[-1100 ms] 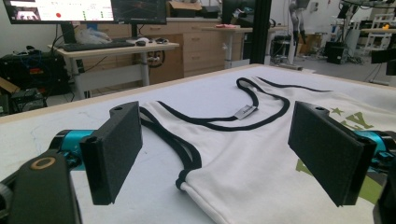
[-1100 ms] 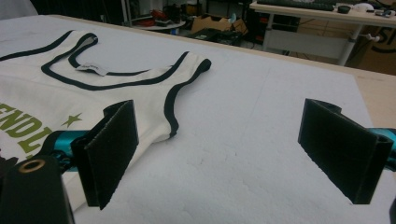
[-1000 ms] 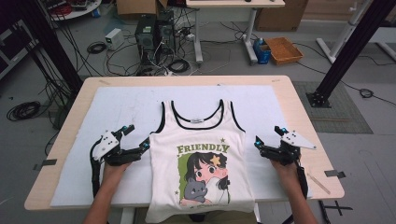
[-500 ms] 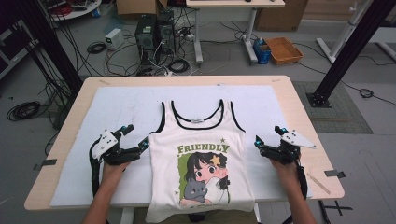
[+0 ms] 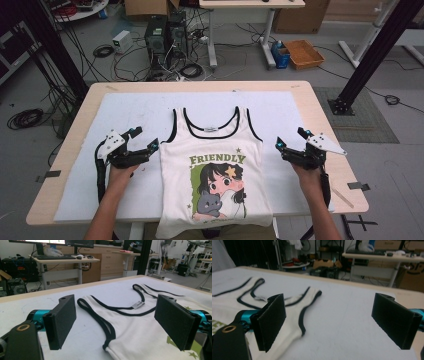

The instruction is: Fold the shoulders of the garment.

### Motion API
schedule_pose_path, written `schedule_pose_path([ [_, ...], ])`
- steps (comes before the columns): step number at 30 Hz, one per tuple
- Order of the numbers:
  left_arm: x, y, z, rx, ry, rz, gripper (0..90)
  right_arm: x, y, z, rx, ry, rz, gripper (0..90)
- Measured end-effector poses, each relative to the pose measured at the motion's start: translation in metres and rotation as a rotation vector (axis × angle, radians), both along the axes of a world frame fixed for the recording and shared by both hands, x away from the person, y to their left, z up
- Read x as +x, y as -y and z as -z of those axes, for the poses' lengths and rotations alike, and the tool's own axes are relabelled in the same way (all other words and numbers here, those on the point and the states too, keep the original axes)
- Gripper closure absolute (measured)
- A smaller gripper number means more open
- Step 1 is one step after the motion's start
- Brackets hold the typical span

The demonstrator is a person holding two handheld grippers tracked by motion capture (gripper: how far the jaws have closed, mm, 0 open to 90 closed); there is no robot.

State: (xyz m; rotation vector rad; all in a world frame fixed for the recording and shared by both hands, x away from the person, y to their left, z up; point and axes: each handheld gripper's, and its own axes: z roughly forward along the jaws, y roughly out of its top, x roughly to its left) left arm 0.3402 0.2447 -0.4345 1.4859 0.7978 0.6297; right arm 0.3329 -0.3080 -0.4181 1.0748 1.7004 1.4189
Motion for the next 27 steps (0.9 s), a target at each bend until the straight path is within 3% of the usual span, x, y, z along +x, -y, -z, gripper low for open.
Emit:
schedule_pose_path([
  [4, 0.000, -0.001, -0.002, -0.018, 0.001, 0.017, 17.6, 0.005, -0.008, -0.007, -0.032, 0.015, -0.005, 12.0],
  [10, 0.001, 0.004, 0.001, 0.016, -0.005, 0.037, 17.6, 0.015, -0.010, -0.010, -0.023, 0.005, 0.001, 12.0],
  [13, 0.002, 0.007, 0.003, 0.036, -0.011, 0.042, 17.6, 0.025, -0.013, -0.015, -0.036, -0.014, 0.010, 12.0],
  [17, 0.002, 0.005, 0.003, 0.024, -0.010, 0.034, 17.6, 0.046, -0.022, -0.024, -0.055, -0.055, 0.012, 12.2],
  [18, 0.003, 0.005, 0.003, 0.017, -0.009, 0.029, 17.6, 0.052, -0.026, -0.026, -0.062, -0.059, 0.011, 15.8],
  [19, 0.003, 0.004, 0.003, 0.015, -0.009, 0.029, 17.6, 0.059, -0.029, -0.028, -0.068, -0.074, 0.002, 16.9],
  [20, 0.003, 0.003, 0.004, 0.011, -0.011, 0.029, 17.6, 0.073, -0.038, -0.029, -0.078, -0.119, 0.003, 16.9],
  [21, 0.003, 0.003, 0.004, 0.007, -0.012, 0.030, 17.6, 0.073, -0.038, -0.029, -0.078, -0.119, 0.003, 16.9],
  [22, 0.003, 0.002, 0.004, 0.010, -0.012, 0.030, 17.6, 0.089, -0.046, -0.027, -0.086, -0.182, 0.003, 16.9],
  [23, 0.004, 0.003, 0.004, 0.010, -0.011, 0.029, 17.6, 0.089, -0.046, -0.027, -0.086, -0.182, 0.003, 16.9],
  [27, 0.002, 0.004, 0.005, 0.028, -0.015, 0.032, 17.6, 0.118, -0.061, -0.017, -0.123, -0.291, 0.032, 18.3],
])
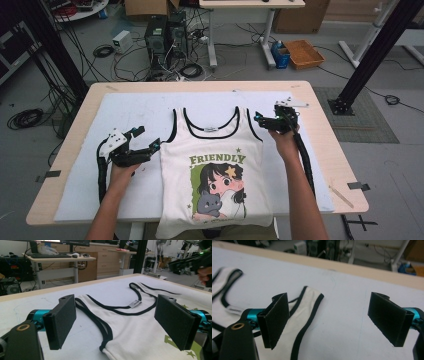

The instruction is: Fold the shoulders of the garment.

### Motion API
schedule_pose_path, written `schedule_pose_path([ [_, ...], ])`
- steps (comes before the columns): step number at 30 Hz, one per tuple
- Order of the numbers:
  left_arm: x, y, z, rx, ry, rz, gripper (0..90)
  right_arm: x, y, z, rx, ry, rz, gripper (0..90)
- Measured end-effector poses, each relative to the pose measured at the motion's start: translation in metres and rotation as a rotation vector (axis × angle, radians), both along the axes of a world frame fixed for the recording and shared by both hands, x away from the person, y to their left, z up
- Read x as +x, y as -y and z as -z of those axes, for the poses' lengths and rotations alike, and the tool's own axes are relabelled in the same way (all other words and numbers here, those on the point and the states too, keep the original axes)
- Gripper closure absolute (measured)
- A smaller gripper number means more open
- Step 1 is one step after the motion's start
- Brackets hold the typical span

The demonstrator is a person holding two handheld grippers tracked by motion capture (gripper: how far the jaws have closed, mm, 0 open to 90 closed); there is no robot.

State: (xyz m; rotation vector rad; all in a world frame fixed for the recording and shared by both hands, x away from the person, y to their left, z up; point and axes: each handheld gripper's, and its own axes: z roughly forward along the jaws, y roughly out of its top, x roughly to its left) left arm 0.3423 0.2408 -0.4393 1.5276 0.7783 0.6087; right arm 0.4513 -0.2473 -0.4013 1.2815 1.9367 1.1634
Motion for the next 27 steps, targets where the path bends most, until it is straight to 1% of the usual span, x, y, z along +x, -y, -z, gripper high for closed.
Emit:
schedule_pose_path([
  [1, -0.001, 0.000, 0.001, 0.003, 0.002, -0.001, 17.6, 0.006, -0.003, 0.002, -0.003, -0.015, 0.003, 19.4],
  [3, -0.002, 0.000, 0.002, 0.001, -0.001, -0.001, 17.6, 0.018, -0.008, 0.006, 0.012, -0.047, 0.015, 20.5],
  [4, -0.001, -0.001, 0.002, 0.000, -0.002, -0.003, 17.6, 0.023, -0.010, 0.008, 0.021, -0.055, 0.017, 21.9],
  [5, -0.001, -0.002, 0.003, -0.005, -0.007, -0.005, 17.6, 0.028, -0.013, 0.010, 0.016, -0.064, 0.016, 23.0],
  [6, -0.001, -0.003, 0.003, -0.010, -0.008, -0.007, 17.6, 0.036, -0.018, 0.015, -0.013, -0.096, 0.021, 24.9],
  [7, -0.002, -0.003, 0.003, -0.017, -0.008, -0.006, 17.6, 0.039, -0.021, 0.019, -0.030, -0.122, 0.022, 27.0],
  [8, -0.002, -0.004, 0.002, -0.014, -0.004, -0.010, 17.6, 0.039, -0.021, 0.019, -0.030, -0.122, 0.022, 27.0],
  [9, -0.003, -0.004, 0.002, -0.016, -0.004, -0.010, 17.6, 0.042, -0.023, 0.022, -0.034, -0.145, 0.024, 29.1],
  [12, -0.004, -0.004, 0.002, -0.018, -0.003, -0.008, 17.6, 0.049, -0.027, 0.030, -0.016, -0.181, 0.021, 36.0],
  [13, -0.005, -0.005, 0.002, -0.010, -0.004, -0.008, 17.6, 0.051, -0.028, 0.032, -0.024, -0.189, 0.013, 38.1],
  [15, -0.006, -0.005, 0.003, -0.010, -0.002, -0.009, 17.6, 0.054, -0.032, 0.036, -0.051, -0.203, 0.009, 41.1],
  [16, -0.006, -0.006, 0.003, -0.012, -0.006, -0.012, 17.6, 0.057, -0.036, 0.040, -0.060, -0.220, -0.006, 45.7],
  [17, -0.006, -0.006, 0.004, -0.014, -0.009, -0.014, 17.6, 0.057, -0.036, 0.040, -0.060, -0.220, -0.006, 45.7],
  [18, -0.005, -0.007, 0.004, -0.016, -0.010, -0.012, 17.6, 0.058, -0.039, 0.041, -0.065, -0.231, -0.008, 47.5],
  [19, -0.005, -0.007, 0.005, -0.019, -0.011, -0.013, 17.6, 0.060, -0.044, 0.044, -0.063, -0.236, -0.029, 51.9],
  [20, -0.005, -0.007, 0.005, -0.021, -0.011, -0.013, 17.6, 0.060, -0.044, 0.044, -0.063, -0.236, -0.029, 51.9],
  [22, -0.005, -0.006, 0.005, -0.016, -0.009, -0.011, 17.6, 0.061, -0.050, 0.046, -0.092, -0.239, -0.042, 57.1],
  [23, -0.006, -0.007, 0.005, -0.011, -0.011, -0.010, 17.6, 0.061, -0.053, 0.046, -0.107, -0.234, -0.040, 63.6],
  [24, -0.006, -0.006, 0.005, -0.011, -0.007, -0.013, 17.6, 0.061, -0.053, 0.046, -0.107, -0.234, -0.040, 63.6],
  [25, -0.006, -0.006, 0.005, -0.009, -0.007, -0.014, 17.6, 0.062, -0.053, 0.045, -0.101, -0.237, -0.038, 65.6],
  [27, -0.006, -0.007, 0.005, -0.010, -0.008, -0.013, 17.6, 0.062, -0.052, 0.045, -0.104, -0.236, -0.042, 69.8],
])
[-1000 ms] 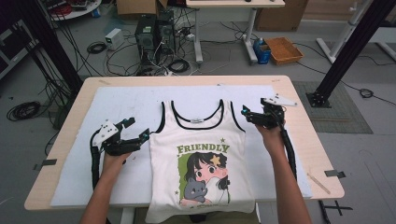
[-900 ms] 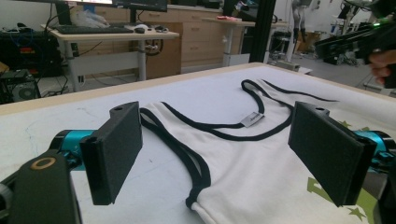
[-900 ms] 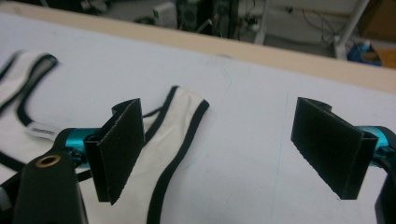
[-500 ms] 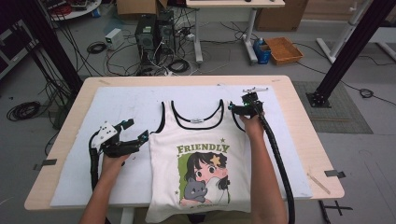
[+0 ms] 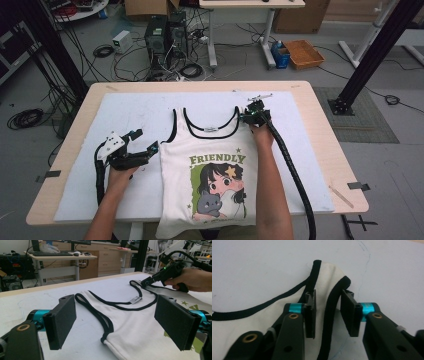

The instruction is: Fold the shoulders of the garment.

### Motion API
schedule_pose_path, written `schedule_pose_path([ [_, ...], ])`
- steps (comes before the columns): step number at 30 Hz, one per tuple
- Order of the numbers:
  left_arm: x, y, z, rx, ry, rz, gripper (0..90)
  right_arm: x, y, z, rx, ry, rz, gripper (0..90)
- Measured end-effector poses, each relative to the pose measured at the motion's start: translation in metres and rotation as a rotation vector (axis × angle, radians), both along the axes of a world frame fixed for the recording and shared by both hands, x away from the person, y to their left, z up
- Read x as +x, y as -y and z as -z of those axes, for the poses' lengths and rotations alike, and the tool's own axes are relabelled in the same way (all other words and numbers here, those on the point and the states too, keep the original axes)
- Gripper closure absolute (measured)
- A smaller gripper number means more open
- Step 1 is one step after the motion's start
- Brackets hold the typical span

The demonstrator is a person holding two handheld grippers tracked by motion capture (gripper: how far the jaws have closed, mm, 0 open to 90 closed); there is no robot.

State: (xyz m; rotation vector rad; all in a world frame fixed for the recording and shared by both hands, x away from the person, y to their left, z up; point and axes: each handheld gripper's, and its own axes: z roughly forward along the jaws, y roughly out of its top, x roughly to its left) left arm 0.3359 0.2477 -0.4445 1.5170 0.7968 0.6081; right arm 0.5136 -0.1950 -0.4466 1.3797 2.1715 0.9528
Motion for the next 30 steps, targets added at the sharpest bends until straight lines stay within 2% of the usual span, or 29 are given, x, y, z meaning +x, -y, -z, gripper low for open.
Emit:
schedule_pose_path([
  [5, 0.000, -0.001, 0.000, 0.004, -0.004, -0.003, 17.6, -0.002, -0.005, 0.001, -0.025, 0.018, -0.028, 84.1],
  [11, -0.001, -0.001, 0.001, 0.003, -0.008, -0.001, 17.6, -0.003, -0.005, -0.001, -0.028, 0.031, -0.042, 88.2],
  [14, 0.000, 0.000, 0.001, -0.003, -0.005, -0.002, 17.6, -0.006, -0.004, -0.005, 0.004, 0.079, -0.067, 88.4],
  [18, -0.001, -0.001, 0.000, -0.004, -0.004, -0.002, 17.6, -0.013, -0.003, -0.014, 0.018, 0.139, -0.111, 88.5],
  [23, -0.003, -0.001, 0.000, -0.002, -0.002, -0.004, 17.6, -0.025, 0.004, -0.020, 0.066, 0.211, -0.177, 88.4],
  [24, -0.003, -0.001, 0.000, -0.001, -0.001, -0.005, 17.6, -0.031, 0.007, -0.021, 0.084, 0.238, -0.208, 88.4],
  [25, -0.003, -0.001, 0.000, 0.000, -0.002, -0.006, 17.6, -0.031, 0.007, -0.021, 0.084, 0.238, -0.208, 88.4],
  [27, -0.003, -0.001, 0.000, 0.000, -0.001, -0.006, 17.6, -0.040, 0.012, -0.024, 0.101, 0.271, -0.263, 88.4],
  [28, -0.003, 0.000, 0.000, 0.000, -0.002, -0.007, 17.6, -0.040, 0.012, -0.024, 0.101, 0.271, -0.263, 88.4],
  [30, -0.003, 0.000, 0.000, 0.002, -0.002, -0.007, 17.6, -0.046, 0.013, -0.026, 0.099, 0.287, -0.303, 88.4],
])
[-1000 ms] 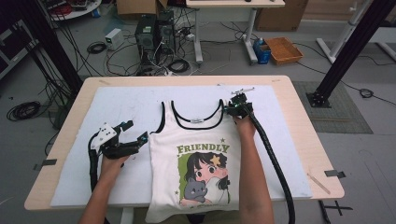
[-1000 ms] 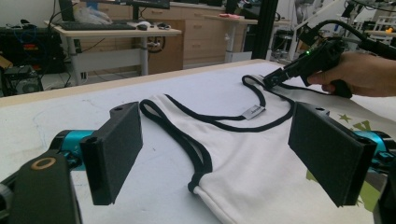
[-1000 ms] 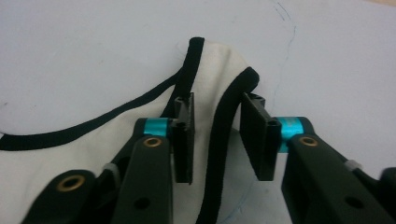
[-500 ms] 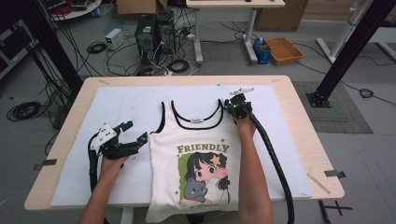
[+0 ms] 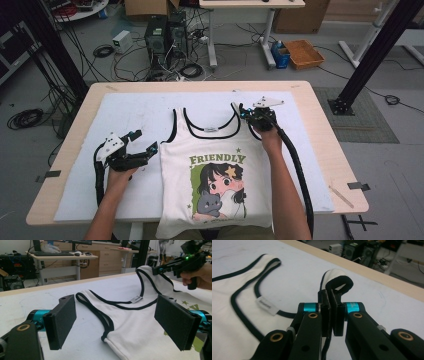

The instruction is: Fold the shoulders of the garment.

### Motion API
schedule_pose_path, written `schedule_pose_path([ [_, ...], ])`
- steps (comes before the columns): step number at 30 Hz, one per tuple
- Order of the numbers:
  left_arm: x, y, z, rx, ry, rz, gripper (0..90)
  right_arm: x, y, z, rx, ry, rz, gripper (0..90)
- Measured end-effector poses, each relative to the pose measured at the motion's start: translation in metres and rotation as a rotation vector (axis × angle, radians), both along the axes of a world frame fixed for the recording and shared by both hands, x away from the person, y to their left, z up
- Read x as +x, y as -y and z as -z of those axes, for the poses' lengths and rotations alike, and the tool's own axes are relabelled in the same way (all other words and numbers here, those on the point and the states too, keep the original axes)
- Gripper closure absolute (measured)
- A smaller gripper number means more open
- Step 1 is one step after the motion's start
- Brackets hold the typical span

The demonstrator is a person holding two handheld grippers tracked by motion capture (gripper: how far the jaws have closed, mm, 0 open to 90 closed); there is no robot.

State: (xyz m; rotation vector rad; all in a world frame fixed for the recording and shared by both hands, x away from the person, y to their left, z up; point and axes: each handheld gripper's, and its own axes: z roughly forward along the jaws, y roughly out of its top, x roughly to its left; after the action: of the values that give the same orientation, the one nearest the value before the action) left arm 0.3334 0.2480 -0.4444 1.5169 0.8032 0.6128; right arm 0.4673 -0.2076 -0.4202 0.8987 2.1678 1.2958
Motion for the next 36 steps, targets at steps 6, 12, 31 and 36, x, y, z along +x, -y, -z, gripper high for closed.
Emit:
schedule_pose_path([
  [6, 0.000, 0.000, -0.001, 0.002, 0.004, 0.001, 17.6, -0.016, 0.008, -0.004, 0.017, 0.047, -0.085, 88.3],
  [12, 0.000, 0.001, 0.000, 0.005, 0.001, 0.003, 17.6, -0.036, 0.016, -0.005, 0.021, 0.057, -0.263, 88.2],
  [31, 0.000, 0.001, -0.001, 0.005, 0.005, -0.003, 17.6, -0.057, 0.016, 0.017, -0.056, -0.086, -0.335, 50.5],
  [36, 0.001, 0.002, 0.000, 0.004, 0.002, -0.002, 17.6, -0.064, 0.013, 0.001, -0.017, -0.018, -0.320, 47.6],
])
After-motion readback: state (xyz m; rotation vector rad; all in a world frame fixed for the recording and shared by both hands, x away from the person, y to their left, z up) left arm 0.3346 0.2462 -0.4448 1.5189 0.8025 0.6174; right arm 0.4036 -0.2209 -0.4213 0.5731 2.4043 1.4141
